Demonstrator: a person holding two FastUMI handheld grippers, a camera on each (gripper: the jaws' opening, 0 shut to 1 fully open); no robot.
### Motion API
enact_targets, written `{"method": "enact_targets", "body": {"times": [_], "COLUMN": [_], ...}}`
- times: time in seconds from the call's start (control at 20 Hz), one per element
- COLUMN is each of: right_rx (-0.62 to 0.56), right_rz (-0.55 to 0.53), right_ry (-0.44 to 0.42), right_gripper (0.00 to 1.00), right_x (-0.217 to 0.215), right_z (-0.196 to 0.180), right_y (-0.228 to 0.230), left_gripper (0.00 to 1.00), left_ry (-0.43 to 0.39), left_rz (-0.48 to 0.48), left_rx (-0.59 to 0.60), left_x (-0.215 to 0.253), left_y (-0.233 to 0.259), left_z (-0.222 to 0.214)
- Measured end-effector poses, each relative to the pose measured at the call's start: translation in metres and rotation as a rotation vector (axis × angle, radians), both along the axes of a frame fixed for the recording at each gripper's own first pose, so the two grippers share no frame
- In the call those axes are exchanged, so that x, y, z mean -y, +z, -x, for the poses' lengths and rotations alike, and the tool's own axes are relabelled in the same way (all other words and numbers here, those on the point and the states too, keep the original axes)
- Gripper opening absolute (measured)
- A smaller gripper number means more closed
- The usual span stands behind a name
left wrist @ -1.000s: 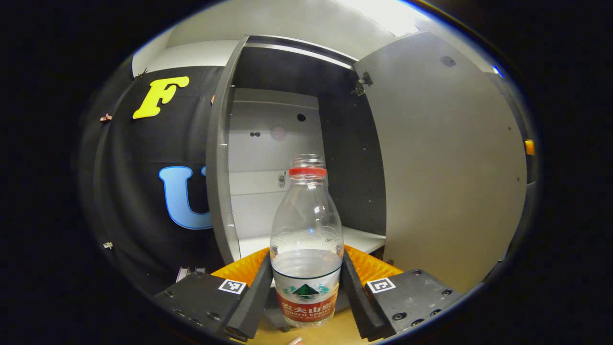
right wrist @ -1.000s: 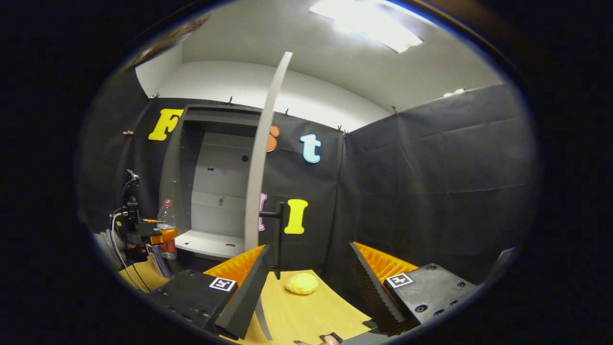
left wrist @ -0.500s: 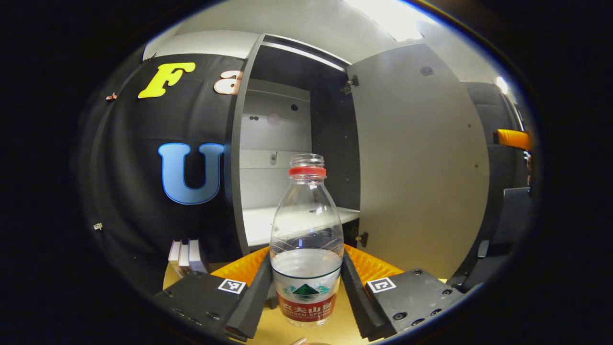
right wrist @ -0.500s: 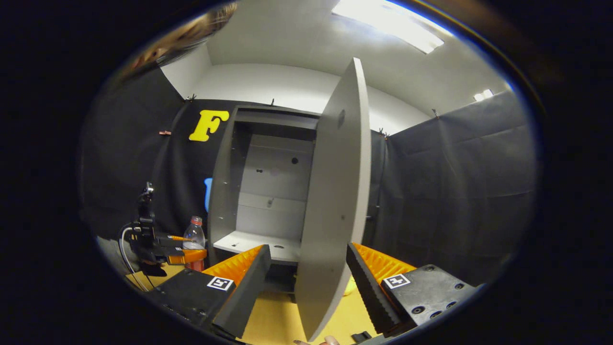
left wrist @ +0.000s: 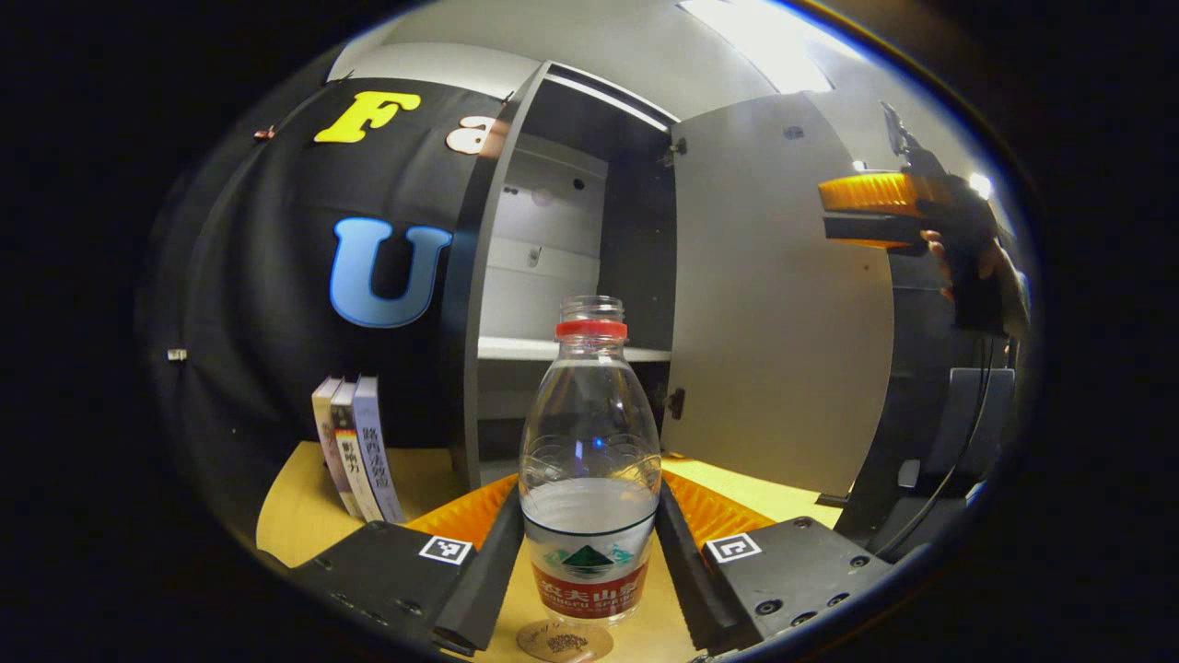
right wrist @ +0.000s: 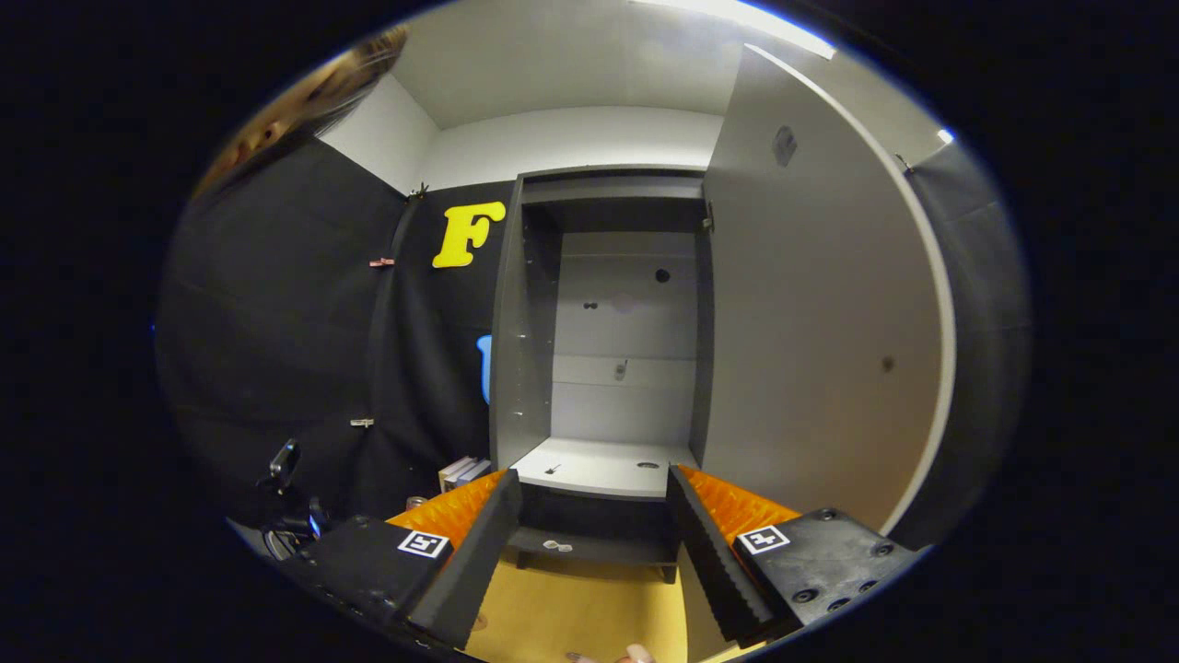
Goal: Open the cabinet door with the right hand, grasp the bottle in the cabinet with the left hand and place it on the coaster, then close the cabinet door with the right hand.
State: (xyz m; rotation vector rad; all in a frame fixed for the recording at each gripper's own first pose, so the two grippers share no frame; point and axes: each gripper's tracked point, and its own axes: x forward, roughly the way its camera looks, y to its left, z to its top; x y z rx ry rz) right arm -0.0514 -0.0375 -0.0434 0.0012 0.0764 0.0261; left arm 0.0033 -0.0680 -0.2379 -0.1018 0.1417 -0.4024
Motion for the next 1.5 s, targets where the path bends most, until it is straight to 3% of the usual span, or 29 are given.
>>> {"method": "enact_targets", "body": {"times": [0.15,0.4,0.7,1.2,1.5], "right_rx": [0.001,-0.118,-0.240,-0.280,-0.284], "right_rz": [-0.042,-0.065,-0.112,-0.128,-0.122], "right_ry": [0.044,0.122,0.193,0.209,0.232], "right_gripper": [0.97,0.98,0.98,0.99,0.98], "right_x": [-0.013,-0.023,-0.042,-0.046,-0.057], "right_z": [-0.024,-0.040,-0.050,-0.061,-0.057], "right_y": [-0.015,-0.069,-0.131,-0.145,-0.141], "left_gripper": [0.77,0.78,0.78,0.82,0.91], "left_ry": [0.029,0.062,0.068,0.052,0.038], "left_rz": [0.004,0.032,-0.029,-0.033,-0.063], "left_rx": [-0.001,-0.007,0.001,-0.015,0.003], "left_x": [-0.005,-0.003,-0.003,0.002,0.007], "left_y": [-0.037,-0.091,-0.126,-0.124,-0.112], "left_z": [0.007,0.003,-0.006,0.003,0.009]}}
